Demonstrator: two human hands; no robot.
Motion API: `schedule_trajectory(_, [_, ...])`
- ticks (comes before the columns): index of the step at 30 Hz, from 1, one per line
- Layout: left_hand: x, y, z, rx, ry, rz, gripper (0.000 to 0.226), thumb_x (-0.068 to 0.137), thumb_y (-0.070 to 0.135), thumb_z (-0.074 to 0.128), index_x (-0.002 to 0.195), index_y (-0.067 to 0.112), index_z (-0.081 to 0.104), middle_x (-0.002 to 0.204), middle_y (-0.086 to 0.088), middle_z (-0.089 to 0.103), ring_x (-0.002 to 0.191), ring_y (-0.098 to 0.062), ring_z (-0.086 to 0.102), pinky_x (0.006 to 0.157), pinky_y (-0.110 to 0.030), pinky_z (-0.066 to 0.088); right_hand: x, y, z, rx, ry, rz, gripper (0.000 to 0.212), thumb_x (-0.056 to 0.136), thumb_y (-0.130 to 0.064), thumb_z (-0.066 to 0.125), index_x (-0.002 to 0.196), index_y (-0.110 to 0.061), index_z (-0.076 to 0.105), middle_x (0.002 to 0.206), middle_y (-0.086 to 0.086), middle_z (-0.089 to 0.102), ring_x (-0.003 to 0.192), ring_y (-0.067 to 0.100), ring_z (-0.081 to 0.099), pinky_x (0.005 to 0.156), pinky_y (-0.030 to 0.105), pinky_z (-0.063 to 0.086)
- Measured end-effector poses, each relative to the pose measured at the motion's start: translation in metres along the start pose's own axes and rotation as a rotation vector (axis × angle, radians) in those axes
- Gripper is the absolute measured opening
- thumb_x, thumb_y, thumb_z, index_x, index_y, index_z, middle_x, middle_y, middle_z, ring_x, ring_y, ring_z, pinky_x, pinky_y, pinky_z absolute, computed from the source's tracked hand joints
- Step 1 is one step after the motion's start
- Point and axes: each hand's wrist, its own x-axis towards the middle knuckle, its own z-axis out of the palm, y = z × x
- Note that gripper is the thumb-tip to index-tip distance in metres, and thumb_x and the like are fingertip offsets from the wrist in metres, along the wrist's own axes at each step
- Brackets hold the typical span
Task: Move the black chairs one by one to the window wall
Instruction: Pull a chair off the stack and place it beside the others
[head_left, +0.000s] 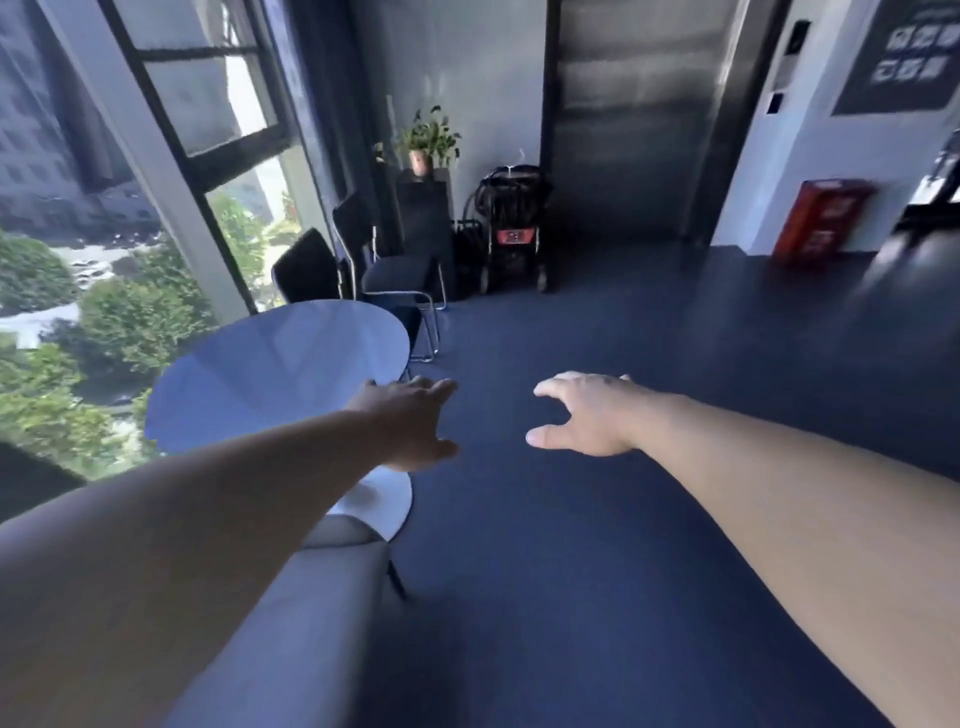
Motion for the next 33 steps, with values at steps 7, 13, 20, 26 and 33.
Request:
schedule_trajectory(7, [0.116,0.124,-0.044,0.061,0.015,0.208,0.086,0.09,0.067,0.049,0.157,0.033,0.008,0.162,0.004,0.026,0.139,-0.027,0.043,0.105,-0.044,0.04,-0.039,0.153,-0.003,0.155,0.025,0.255,0.078,0.092,-0.069,0.05,0.157,-0.032,0.025,0.166,-0.011,0.017,0.147,0.022,0.03,0.11,0.043,0.035])
schedule_trajectory(13, [0.16,0.273,-0.067,0.095,0.001,0.474,0.083,0.092,0.064,0.047,0.157,0.034,0.007,0.161,0.006,0.026,0.139,-0.024,0.042,0.108,-0.042,0.039,-0.127,0.255,0.02,0.26,0.062,0.512,0.078,0.092,-0.07,0.047,0.157,-0.034,0.024,0.165,-0.014,0.016,0.147,0.021,0.029,0.107,0.042,0.036])
schedule_trajectory(20, [0.146,0.46,-0.086,0.156,0.026,0.885,0.081,0.092,0.063,0.046,0.157,0.033,0.007,0.158,0.005,0.031,0.139,-0.025,0.041,0.112,-0.045,0.033,-0.267,0.329,0.063,0.381,0.128,0.865,0.079,0.092,-0.07,0.046,0.158,-0.032,0.024,0.165,-0.011,0.018,0.15,0.019,0.026,0.112,0.041,0.03])
schedule_trajectory(26, [0.102,0.604,-0.092,0.212,0.09,1.204,0.084,0.09,0.065,0.047,0.157,0.03,0.009,0.16,0.003,0.029,0.14,-0.027,0.041,0.11,-0.046,0.036,-0.413,0.344,0.117,0.502,0.21,1.211,0.082,0.091,-0.071,0.049,0.158,-0.03,0.025,0.166,-0.011,0.018,0.151,0.016,0.024,0.118,0.04,0.027])
schedule_trajectory(33, [-0.025,0.762,-0.086,0.329,0.145,1.544,0.084,0.092,0.065,0.044,0.158,0.026,0.009,0.158,0.001,0.031,0.137,-0.026,0.044,0.107,-0.045,0.039,-0.588,0.326,0.185,0.62,0.285,1.546,0.081,0.092,-0.068,0.05,0.158,-0.027,0.026,0.166,-0.003,0.021,0.151,0.02,0.024,0.12,0.042,0.025])
